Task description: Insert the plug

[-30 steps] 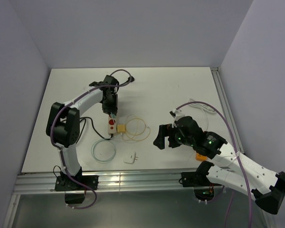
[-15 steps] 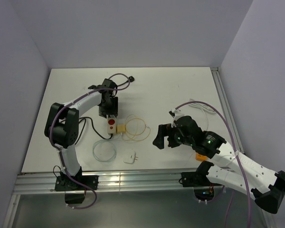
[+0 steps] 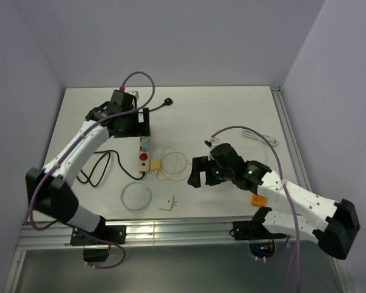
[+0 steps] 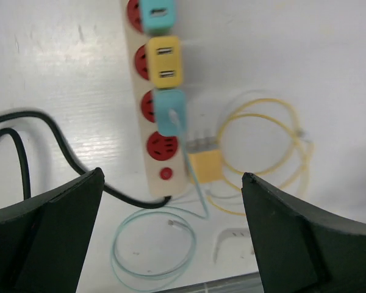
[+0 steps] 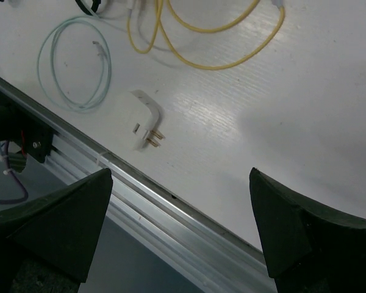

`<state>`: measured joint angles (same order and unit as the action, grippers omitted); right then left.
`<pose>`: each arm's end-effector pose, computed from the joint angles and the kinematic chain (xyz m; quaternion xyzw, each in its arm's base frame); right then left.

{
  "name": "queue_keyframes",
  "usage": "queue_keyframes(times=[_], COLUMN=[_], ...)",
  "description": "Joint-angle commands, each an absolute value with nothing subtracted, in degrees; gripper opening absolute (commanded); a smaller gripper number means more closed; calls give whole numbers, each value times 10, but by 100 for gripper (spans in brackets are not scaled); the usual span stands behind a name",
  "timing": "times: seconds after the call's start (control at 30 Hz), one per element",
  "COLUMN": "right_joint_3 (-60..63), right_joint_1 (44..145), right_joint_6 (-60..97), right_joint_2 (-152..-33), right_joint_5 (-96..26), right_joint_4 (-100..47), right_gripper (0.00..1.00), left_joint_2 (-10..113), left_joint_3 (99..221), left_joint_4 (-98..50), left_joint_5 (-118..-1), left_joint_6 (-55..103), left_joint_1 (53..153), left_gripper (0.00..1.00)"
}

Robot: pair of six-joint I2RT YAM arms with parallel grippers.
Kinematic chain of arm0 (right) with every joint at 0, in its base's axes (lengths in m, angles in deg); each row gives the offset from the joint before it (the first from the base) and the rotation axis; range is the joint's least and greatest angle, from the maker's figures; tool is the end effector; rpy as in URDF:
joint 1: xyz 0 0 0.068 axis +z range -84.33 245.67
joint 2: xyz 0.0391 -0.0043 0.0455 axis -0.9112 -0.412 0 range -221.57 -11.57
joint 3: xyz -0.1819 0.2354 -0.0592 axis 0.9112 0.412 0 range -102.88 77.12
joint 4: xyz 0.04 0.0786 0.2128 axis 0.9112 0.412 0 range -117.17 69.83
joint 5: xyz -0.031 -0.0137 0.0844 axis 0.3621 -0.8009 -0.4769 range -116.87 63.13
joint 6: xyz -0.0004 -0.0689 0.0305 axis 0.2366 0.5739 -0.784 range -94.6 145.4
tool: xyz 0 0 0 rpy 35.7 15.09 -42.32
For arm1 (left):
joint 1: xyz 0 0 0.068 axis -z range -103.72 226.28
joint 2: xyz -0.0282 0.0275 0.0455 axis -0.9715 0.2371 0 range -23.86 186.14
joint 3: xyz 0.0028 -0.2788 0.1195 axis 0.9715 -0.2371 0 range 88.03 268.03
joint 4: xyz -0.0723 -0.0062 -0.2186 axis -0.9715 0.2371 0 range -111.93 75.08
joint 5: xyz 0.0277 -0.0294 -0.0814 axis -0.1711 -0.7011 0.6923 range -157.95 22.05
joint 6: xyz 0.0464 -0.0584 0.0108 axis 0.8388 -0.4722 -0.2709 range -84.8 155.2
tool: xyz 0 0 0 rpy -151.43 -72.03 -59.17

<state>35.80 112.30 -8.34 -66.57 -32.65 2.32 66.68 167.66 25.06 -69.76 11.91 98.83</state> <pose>0.1124 0.1283 0.2699 -0.1227 0.9085 0.2914 0.2733 0.2916 -0.1189 0.3113 -0.0106 0.9608 -0.0937 0.2606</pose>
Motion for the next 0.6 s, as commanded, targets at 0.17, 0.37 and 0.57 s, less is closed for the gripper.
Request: queue_keyframes(times=[0.17, 0.37, 0.57], right_joint_3=[255, 177, 154], right_joint_1=[1125, 1119, 1117], right_joint_6=[-111, -120, -120], right_joint_2=[-855, -1012, -1099], right_joint_5=[-349, -344, -393], right_joint_4=[-122, -153, -193], right_gripper=[96, 87, 52], left_joint_2=[387, 256, 210], left_joint_3=[1600, 1552, 1531], left_joint_4=[169, 179, 181], left_joint_5=[-616, -558, -509], left_joint_6=[132, 118, 92], left_joint_1=[1001, 1001, 1001], left_gripper=[100, 100, 99])
